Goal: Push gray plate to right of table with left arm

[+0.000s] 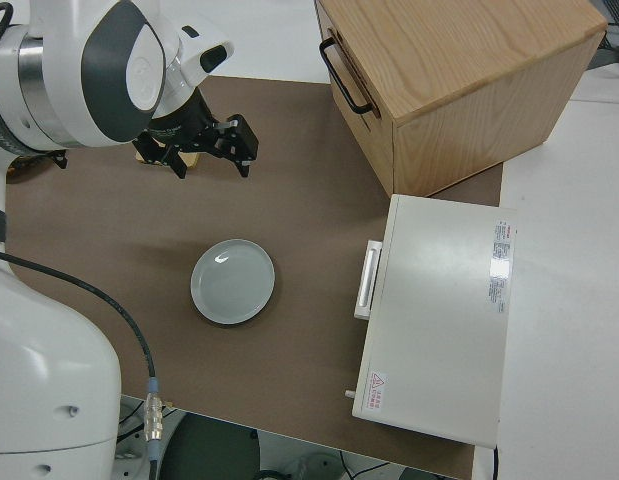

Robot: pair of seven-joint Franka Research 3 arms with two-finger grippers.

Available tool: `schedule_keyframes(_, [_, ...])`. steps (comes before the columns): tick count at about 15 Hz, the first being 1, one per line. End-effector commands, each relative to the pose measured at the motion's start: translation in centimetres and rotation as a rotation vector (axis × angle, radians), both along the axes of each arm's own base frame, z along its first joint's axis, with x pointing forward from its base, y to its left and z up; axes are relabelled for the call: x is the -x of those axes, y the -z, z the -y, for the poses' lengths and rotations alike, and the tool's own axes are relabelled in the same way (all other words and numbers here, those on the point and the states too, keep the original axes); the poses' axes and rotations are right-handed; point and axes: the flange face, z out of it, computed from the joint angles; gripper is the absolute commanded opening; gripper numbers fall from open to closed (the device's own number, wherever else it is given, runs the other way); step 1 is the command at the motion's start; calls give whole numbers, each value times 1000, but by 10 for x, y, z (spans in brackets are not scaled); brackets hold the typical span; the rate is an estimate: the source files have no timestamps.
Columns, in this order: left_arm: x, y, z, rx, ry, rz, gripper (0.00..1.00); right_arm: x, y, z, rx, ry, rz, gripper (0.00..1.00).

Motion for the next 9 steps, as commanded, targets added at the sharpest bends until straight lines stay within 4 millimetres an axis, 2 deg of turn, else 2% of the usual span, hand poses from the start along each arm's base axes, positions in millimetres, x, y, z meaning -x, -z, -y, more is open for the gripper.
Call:
schedule_keyframes(1, [1, -27, -53, -9, 46, -40, 993, 3, -4, 2, -9, 4, -3, 983])
schedule_keyframes(4, [-3, -46, -93, 1, 77, -27, 993, 3, -4, 3, -9, 6, -3, 983])
schedule_keyframes(9, [7, -73, -156, 5, 102, -58, 993, 3, -4, 2, -9, 4, -5, 983])
